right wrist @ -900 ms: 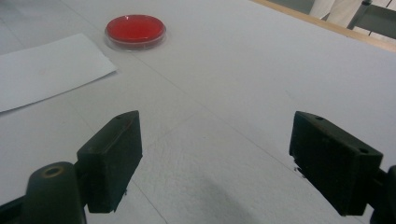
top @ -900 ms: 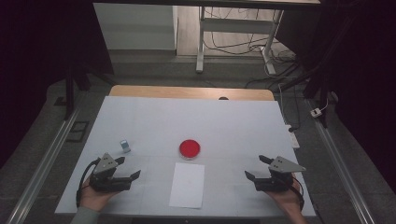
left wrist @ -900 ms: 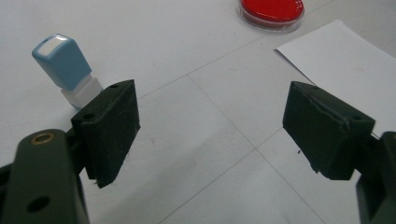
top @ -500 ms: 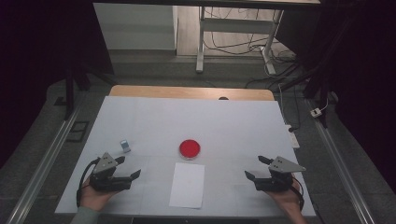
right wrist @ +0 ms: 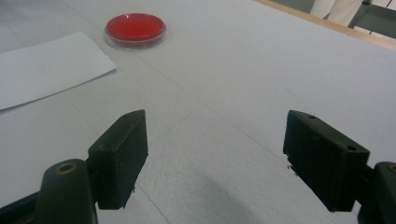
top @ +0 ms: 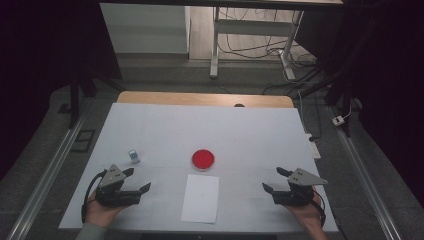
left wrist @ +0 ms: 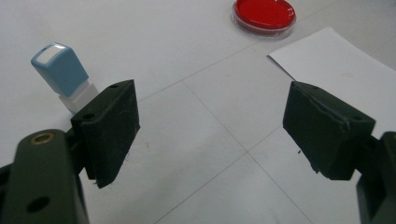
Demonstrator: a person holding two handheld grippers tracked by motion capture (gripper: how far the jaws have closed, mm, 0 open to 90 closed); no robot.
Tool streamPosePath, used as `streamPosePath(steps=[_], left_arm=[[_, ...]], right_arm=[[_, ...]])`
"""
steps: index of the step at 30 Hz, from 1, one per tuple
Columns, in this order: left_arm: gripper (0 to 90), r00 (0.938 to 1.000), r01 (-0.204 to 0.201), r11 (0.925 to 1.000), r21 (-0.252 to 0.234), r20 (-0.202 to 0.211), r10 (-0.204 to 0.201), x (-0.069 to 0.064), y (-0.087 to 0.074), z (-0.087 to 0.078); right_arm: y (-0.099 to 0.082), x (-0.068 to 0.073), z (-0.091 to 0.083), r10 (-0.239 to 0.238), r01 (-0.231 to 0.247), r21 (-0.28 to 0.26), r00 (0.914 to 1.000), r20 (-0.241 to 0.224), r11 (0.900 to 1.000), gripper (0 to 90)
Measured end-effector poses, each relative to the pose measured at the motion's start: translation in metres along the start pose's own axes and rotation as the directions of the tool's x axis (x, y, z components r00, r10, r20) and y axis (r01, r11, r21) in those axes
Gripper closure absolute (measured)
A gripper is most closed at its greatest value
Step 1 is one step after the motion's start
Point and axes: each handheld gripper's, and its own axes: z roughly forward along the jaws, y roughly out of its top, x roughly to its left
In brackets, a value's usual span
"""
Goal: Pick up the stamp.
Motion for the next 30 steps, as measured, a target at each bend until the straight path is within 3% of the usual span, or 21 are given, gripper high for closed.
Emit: streamPosePath(steps=[14,30], left_arm=[[19.1,0.9999,-0.009,0.9999,-0.007,-0.005,0.009,0.001,0.009,0.0],[20.7,0.9994,-0.017,0.9998,-0.015,-0.03,0.016,0.006,0.031,0.0]], right_arm=[[0.0,0.0,0.002,0.003,-0.003,0.002,1.0,0.008,1.0,22.0],[0.0,-0.001,0.002,0.009,-0.009,0.01,0.9998,0.016,0.9999,22.1]])
